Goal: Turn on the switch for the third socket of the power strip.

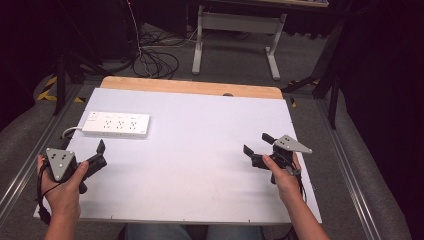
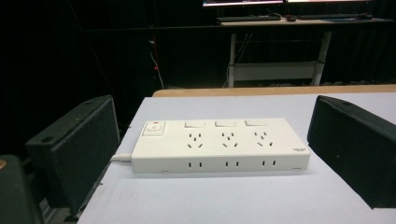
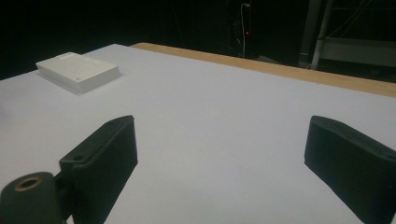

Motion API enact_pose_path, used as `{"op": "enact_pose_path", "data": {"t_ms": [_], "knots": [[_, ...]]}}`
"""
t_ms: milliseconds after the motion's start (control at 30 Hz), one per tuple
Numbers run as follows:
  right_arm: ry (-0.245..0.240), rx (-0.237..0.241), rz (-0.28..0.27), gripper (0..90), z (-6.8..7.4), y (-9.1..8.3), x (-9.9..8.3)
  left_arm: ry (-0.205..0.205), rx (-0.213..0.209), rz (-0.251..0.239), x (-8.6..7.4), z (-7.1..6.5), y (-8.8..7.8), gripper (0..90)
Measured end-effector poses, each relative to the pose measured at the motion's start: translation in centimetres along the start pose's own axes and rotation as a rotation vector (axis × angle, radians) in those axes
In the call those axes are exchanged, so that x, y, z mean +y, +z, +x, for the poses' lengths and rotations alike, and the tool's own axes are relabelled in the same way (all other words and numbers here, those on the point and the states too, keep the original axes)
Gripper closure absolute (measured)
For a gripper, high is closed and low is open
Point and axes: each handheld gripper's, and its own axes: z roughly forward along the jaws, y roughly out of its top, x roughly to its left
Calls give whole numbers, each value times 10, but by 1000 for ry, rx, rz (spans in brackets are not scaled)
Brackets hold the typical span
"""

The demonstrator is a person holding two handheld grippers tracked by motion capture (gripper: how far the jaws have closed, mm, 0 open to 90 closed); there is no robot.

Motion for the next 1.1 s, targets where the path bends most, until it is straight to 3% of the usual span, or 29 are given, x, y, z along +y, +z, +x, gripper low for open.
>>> {"op": "enact_pose_path", "data": {"t_ms": [300,533,600,633,800,900,1100], "knots": [[-3,-7,5,98,0,-1,-1,0,-8,-4,0,-2,3,34],[-3,-6,5,99,0,-1,-1,6,24,-14,1,-4,3,74],[-3,-6,4,98,0,-1,-1,16,41,-23,1,-4,2,106],[-1,-5,7,98,0,-1,-1,24,52,-33,2,-4,2,177],[4,-5,11,100,0,0,-1,36,69,-40,2,-2,0,252],[2,-4,14,100,0,0,-2,45,77,-34,2,-1,-1,460],[4,-3,14,100,0,0,-2,43,78,-32,2,2,-3,539]]}}
